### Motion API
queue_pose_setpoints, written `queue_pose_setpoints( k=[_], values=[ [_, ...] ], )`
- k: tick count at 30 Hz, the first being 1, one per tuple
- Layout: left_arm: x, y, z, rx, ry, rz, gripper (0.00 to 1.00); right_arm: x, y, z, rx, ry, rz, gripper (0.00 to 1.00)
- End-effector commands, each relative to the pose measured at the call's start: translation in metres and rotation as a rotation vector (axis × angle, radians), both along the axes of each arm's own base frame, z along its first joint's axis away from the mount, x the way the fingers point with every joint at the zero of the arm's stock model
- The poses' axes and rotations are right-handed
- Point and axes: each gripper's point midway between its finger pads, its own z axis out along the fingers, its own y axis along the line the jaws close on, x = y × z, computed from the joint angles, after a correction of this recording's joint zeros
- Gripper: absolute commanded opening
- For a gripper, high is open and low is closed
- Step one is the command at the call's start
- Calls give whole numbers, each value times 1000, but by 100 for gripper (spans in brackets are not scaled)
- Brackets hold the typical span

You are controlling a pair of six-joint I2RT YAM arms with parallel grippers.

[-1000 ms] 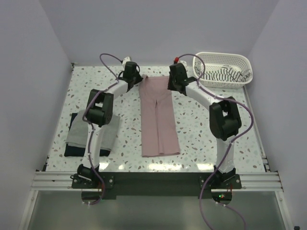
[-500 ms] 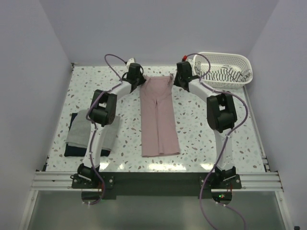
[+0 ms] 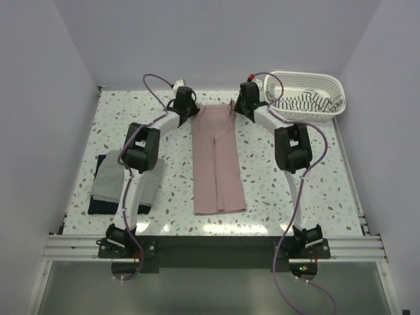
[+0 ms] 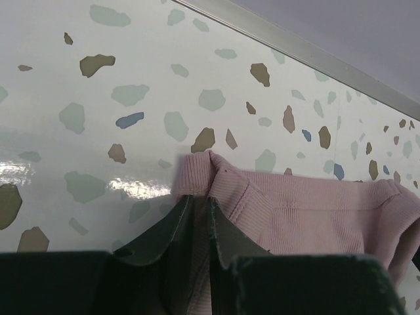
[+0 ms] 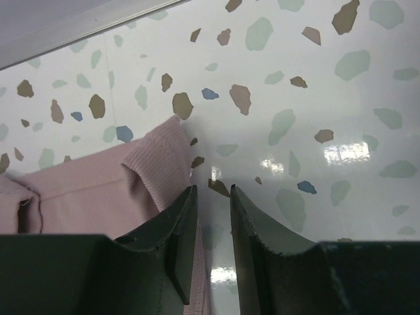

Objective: Fold and stack the tank tops
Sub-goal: Fold the tank top

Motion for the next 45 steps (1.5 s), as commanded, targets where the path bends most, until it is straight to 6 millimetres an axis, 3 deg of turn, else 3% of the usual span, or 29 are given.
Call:
queue_pose_setpoints(
  k=[1,10,24,28,31,33,35,38,40,42,43,44,45],
  values=[
    [13,3,21,10,-72,6,19,19,18,34,89,-95,25,31],
    [13,2,16,4,-66,3,19,14,38,35,92,-115,60,31],
    [15,5,21,-5,-78,5,20,12,53,-18,59,16,100,31],
    [19,6,27,-2,-96,-3,20,12,51,-15,57,7,92,31],
    [22,9,42,-10,-126,-6,24,15,51,5,64,-36,98,32],
    [25,11,54,-17,-156,-6,27,18,53,29,71,-83,106,38],
    [31,14,75,-28,-210,-6,33,20,56,46,79,-123,128,44],
    [40,21,111,-46,-293,-7,38,25,58,80,77,-189,155,45],
    [43,26,140,-55,-347,-10,41,25,60,113,92,-239,178,48],
    [41,27,156,-58,-368,-19,42,23,59,136,87,-271,187,50],
    [37,29,171,-58,-376,-18,42,19,58,158,93,-298,188,51],
    [33,29,176,-64,-369,-17,42,14,55,163,92,-287,183,51],
    [24,31,165,-67,-329,-13,42,9,52,161,93,-266,176,51]
  ],
)
